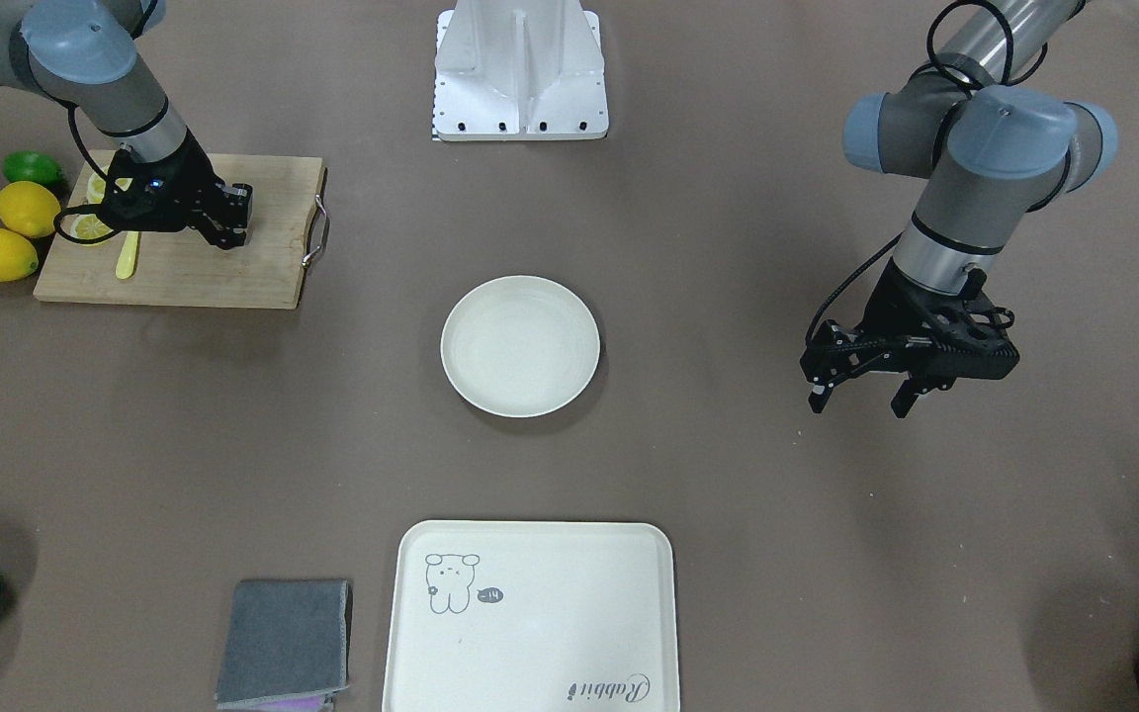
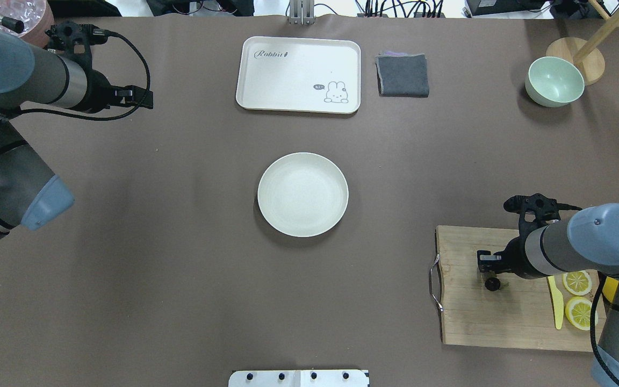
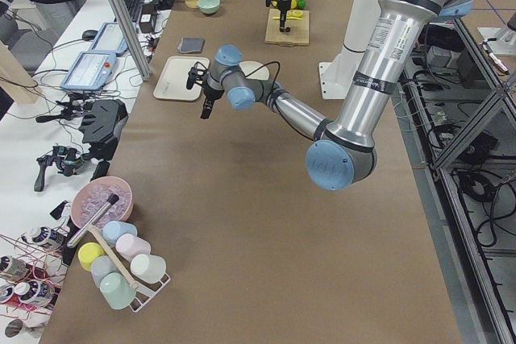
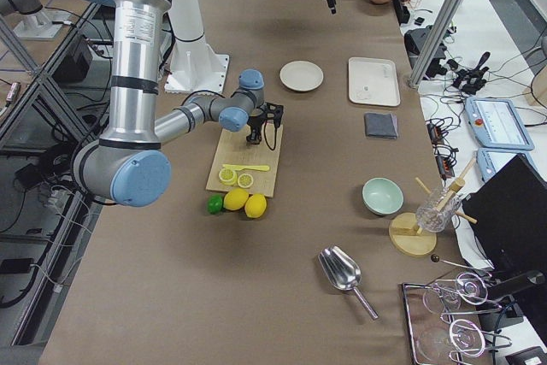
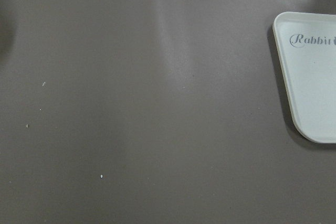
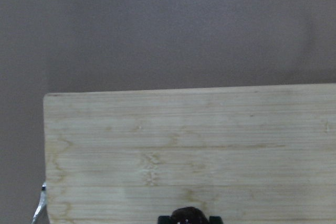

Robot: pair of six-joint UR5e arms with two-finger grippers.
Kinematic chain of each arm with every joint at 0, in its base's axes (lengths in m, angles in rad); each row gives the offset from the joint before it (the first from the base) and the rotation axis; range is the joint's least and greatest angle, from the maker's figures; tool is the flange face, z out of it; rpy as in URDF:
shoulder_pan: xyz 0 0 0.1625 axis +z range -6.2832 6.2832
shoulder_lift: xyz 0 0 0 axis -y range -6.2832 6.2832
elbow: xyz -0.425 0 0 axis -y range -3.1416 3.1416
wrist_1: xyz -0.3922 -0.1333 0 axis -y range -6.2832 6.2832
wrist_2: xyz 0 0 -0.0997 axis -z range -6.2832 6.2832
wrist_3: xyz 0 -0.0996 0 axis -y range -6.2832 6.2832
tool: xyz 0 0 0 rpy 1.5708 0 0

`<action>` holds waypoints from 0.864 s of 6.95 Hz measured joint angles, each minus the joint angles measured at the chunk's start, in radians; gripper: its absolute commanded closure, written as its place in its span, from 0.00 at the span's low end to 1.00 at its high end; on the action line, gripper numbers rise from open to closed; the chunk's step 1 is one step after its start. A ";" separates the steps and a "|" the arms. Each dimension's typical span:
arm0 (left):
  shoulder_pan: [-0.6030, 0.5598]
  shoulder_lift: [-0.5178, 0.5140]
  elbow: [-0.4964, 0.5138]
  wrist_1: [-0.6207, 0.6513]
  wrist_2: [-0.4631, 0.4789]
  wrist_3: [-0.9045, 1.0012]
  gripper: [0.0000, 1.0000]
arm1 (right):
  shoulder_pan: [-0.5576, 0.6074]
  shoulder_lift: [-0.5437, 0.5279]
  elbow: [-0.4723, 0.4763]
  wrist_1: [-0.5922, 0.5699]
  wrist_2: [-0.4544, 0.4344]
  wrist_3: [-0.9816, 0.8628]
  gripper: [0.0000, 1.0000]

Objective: Place red cherry on plate
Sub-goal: 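Grasp the dark red cherries on the cutting board with the right gripper, lift, then carry the cherries over the white plate and lower them with the right gripper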

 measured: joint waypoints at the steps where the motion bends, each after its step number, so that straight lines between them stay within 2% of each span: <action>1: 0.000 0.001 0.000 0.000 0.000 0.001 0.01 | 0.002 0.002 0.006 0.000 0.001 -0.001 1.00; 4: -0.001 0.003 0.000 -0.001 0.000 0.001 0.01 | 0.078 0.027 0.051 -0.011 0.087 -0.008 1.00; 5: -0.003 0.008 0.000 -0.001 -0.001 0.001 0.01 | 0.095 0.098 0.041 -0.046 0.107 -0.009 1.00; 6: -0.007 0.014 0.000 -0.001 -0.002 0.002 0.01 | 0.101 0.225 0.015 -0.138 0.110 -0.010 1.00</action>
